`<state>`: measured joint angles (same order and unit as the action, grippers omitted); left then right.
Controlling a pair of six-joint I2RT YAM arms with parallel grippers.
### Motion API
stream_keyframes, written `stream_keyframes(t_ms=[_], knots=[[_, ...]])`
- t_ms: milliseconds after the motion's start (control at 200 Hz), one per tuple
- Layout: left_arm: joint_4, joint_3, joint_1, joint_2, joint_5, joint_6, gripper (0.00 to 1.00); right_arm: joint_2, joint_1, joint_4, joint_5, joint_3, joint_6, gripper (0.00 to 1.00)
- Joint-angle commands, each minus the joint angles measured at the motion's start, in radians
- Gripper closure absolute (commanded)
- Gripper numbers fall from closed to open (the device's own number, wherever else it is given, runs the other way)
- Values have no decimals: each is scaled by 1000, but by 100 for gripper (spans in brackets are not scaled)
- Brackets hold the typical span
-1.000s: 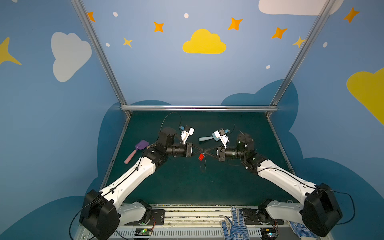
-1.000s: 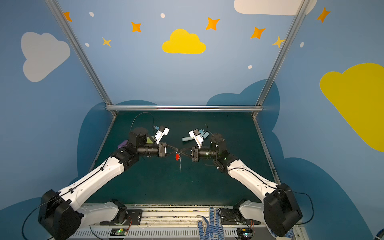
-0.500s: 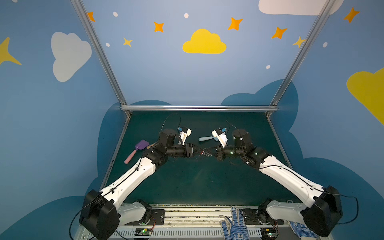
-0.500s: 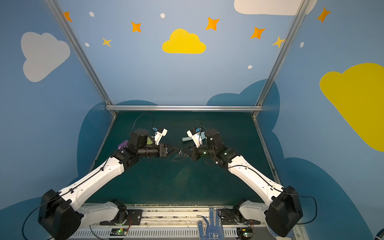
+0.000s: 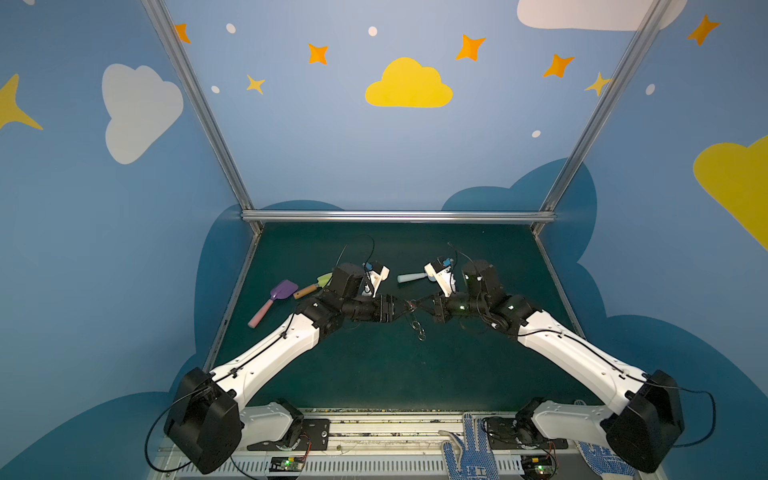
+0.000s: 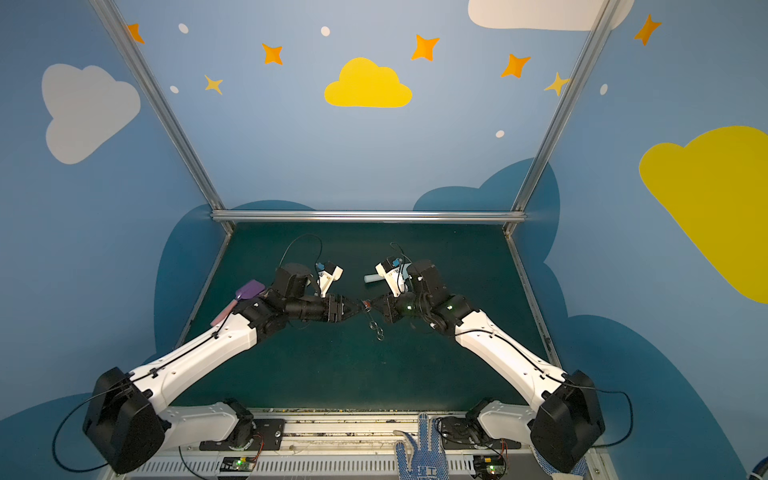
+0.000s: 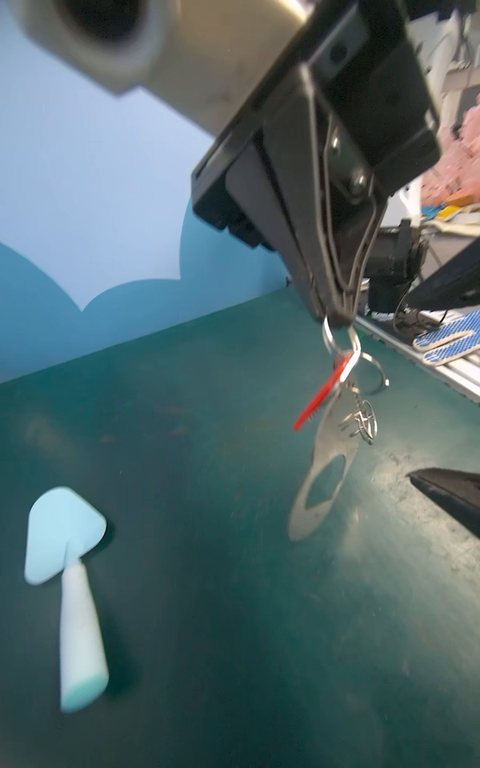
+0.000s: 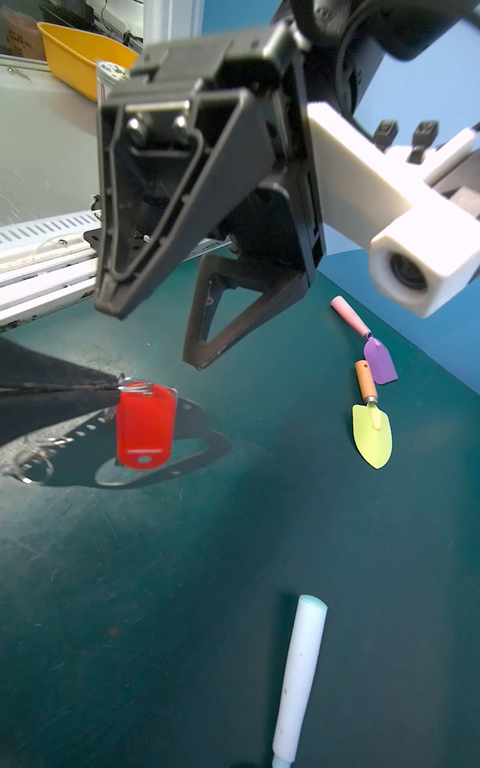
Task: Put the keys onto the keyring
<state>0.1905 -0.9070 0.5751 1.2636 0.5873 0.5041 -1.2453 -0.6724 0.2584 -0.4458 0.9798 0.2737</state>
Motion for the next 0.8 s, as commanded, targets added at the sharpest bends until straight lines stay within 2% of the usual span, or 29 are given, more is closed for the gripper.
stream_keyframes(t_ms=[0, 150, 255, 421, 501, 641, 731, 796], knots=[[-12, 58, -13, -38, -110, 45, 33, 10, -3, -40, -11, 14, 25, 100], [-173, 173, -73, -105, -102, 133, 21, 22, 9, -55, -32, 11, 42, 100], [-273, 218, -105, -128, -59, 147, 16, 30, 23, -65, -45, 10, 57, 100], [-518, 330, -106, -125, -92, 127, 16, 30, 41, -76, -58, 15, 78, 100], [-684, 406, -94, -135, -89, 49, 18, 24, 48, -78, -63, 20, 82, 100], [-664, 407, -56, -143, -137, -112, 26, 13, 61, -95, -85, 19, 92, 100], [-699, 417, -19, -130, -188, -203, 38, 7, 69, -105, -104, 20, 97, 100], [-770, 440, -10, -109, -207, -237, 39, 4, 74, -110, -113, 22, 98, 100]])
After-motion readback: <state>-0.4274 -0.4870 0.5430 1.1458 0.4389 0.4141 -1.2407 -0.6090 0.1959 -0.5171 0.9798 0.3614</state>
